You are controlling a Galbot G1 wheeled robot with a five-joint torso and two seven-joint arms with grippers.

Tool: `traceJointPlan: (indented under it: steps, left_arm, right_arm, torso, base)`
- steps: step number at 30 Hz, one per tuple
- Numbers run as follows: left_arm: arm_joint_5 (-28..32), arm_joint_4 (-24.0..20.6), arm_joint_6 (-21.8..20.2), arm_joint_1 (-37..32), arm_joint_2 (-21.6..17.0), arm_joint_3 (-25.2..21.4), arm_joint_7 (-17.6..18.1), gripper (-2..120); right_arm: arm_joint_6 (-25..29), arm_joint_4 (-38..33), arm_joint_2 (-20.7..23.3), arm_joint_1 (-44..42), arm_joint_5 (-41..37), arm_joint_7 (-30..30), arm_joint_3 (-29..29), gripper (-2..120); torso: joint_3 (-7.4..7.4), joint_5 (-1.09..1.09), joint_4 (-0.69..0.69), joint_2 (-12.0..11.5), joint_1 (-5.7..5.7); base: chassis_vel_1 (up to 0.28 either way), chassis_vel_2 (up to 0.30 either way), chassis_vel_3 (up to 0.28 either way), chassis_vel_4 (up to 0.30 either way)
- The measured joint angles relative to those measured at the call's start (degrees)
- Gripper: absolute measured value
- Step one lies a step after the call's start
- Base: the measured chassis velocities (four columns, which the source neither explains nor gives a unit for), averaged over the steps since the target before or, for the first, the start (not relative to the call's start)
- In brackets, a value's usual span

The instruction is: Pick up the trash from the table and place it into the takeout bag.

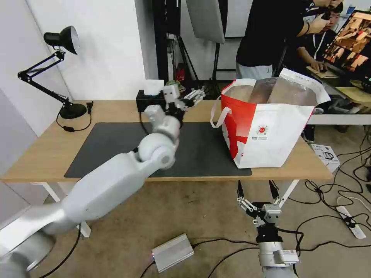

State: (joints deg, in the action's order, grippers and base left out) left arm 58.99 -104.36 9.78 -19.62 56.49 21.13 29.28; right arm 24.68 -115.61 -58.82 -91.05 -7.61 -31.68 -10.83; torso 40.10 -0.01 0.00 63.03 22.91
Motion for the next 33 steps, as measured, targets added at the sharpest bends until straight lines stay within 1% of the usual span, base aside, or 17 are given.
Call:
traceJointPlan:
  steps: [2, 5, 6, 10, 12, 15, 16, 17, 18, 19, 20, 22, 24, 26, 27, 30, 33]
  left_arm:
    - [-0.44, -0.56, 0.0, -0.89, -0.41, -0.58, -0.2, 100]
    - [-2.67, -3.6, -0.01, -6.36, -2.33, -3.9, -0.96, 100]
    - [-2.67, -3.6, -0.01, -6.36, -2.33, -3.9, -0.96, 100]
    - [-7.14, -6.11, 0.0, -13.02, -4.24, -7.62, -2.37, 100]
    - [-7.29, -6.2, 0.01, -13.3, -4.3, -7.75, -2.41, 100]
    - [-10.15, -7.94, 0.42, -18.36, -4.87, -10.9, -3.3, 100]
    - [-10.15, -7.94, 0.42, -18.36, -4.87, -10.9, -3.3, 100]
    - [-10.95, -8.57, 0.51, -20.01, -4.93, -11.92, -3.65, 100]
    - [-12.22, -9.55, 0.55, -22.64, -4.95, -13.48, -3.93, 100]
    - [-12.73, -9.9, 0.58, -23.63, -4.94, -14.01, -4.0, 100]
    - [-14.77, -11.05, 0.62, -27.33, -4.68, -16.03, -4.53, 100]
    - [-15.35, -11.31, 0.62, -28.28, -4.58, -16.58, -4.76, 100]
    - [-18.91, -13.31, 0.71, -34.17, -3.63, -20.31, -5.71, 100]
    - [-19.49, -13.65, 0.76, -35.13, -3.45, -20.87, -5.77, 100]
    - [-21.24, -14.46, 1.3, -37.71, -3.12, -22.48, -6.09, 100]
    - [-24.31, -15.81, 2.43, -42.12, -2.77, -25.27, -7.04, 100]
    - [-26.4, -16.64, 3.12, -44.28, -2.43, -26.52, -7.2, 100]
  right_arm:
    - [0.0, -0.01, 0.0, 0.0, 0.0, 0.0, 0.0, 100]
    - [0.0, 0.0, 0.0, 0.0, 0.0, 0.0, 0.0, 100]
    - [0.0, 0.0, 0.0, 0.0, 0.0, 0.0, 0.0, 100]
    - [0.0, 0.0, 0.0, 0.0, 0.0, -0.01, -0.01, 100]
    - [0.0, 0.0, 0.0, 0.0, 0.0, 0.0, 0.0, 100]
    - [0.0, 0.0, 0.0, 0.0, 0.0, 0.0, 0.0, 100]
    - [0.0, 0.0, 0.0, 0.0, 0.0, 0.0, 0.0, 100]
    - [0.0, 0.0, 0.0, 0.0, 0.0, 0.0, -0.01, 100]
    - [0.0, 0.0, 0.01, 0.0, 0.0, 0.0, 0.0, 100]
    - [0.0, 0.0, 0.0, 0.0, 0.0, 0.0, 0.0, 100]
    - [0.0, 0.0, 0.0, 0.0, 0.0, 0.0, 0.0, 100]
    - [0.0, 0.0, 0.01, 0.0, 0.0, 0.0, 0.0, 100]
    - [0.0, 0.0, 0.01, 0.0, 0.0, 0.0, 0.01, 100]
    - [0.0, 0.0, 0.01, 0.0, 0.0, 0.0, 0.0, 100]
    - [0.0, 0.0, 0.01, 0.0, 0.0, 0.0, 0.0, 100]
    - [0.0, 0.0, 0.01, 0.0, 0.0, 0.0, 0.01, 100]
    - [0.0, 0.0, 0.01, 0.0, 0.0, 0.0, 0.01, 100]
  torso:
    - [0.0, 0.0, 0.01, 0.0, 0.0]
    - [0.0, 0.0, 0.0, 0.0, 0.0]
    - [0.0, 0.0, 0.0, 0.0, 0.0]
    - [0.0, 0.0, 0.0, 0.0, 0.0]
    - [0.0, 0.0, 0.01, 0.0, 0.0]
    - [0.01, 0.01, 0.0, 0.0, 0.0]
    - [0.01, 0.01, 0.0, 0.0, 0.0]
    - [0.01, 0.01, -0.01, 0.0, -0.01]
    - [0.01, 0.01, 0.0, 0.0, 0.0]
    - [0.01, 0.02, -0.01, 0.0, 0.0]
    - [0.01, 0.0, 0.0, 0.0, 0.0]
    - [0.01, 0.0, 0.0, 0.0, 0.0]
    - [0.0, 0.01, 0.01, 0.0, 0.0]
    - [0.0, 0.0, 0.01, 0.0, 0.0]
    - [0.0, 0.0, 0.0, 0.0, 0.0]
    - [0.0, 0.01, 0.01, 0.0, 0.0]
    - [0.0, 0.02, 0.0, 0.0, 0.0]
  base:
    - [0.0, 0.0, 0.0, 0.0]
    - [0.0, 0.0, 0.0, 0.0]
    - [0.0, 0.0, 0.0, 0.0]
    - [0.0, 0.0, 0.0, 0.0]
    - [0.0, 0.0, 0.0, 0.0]
    - [0.0, 0.0, 0.0, 0.0]
    - [0.0, 0.0, 0.0, 0.0]
    - [0.0, 0.0, 0.0, 0.0]
    - [0.0, 0.0, 0.0, 0.0]
    - [0.0, 0.0, 0.0, 0.0]
    - [0.0, 0.0, 0.0, 0.0]
    - [0.0, 0.0, 0.0, 0.0]
    - [0.0, 0.0, 0.0, 0.0]
    - [0.0, 0.0, 0.0, 0.0]
    - [0.0, 0.0, 0.0, 0.0]
    - [0.0, 0.0, 0.0, 0.0]
    - [0.0, 0.0, 0.0, 0.0]
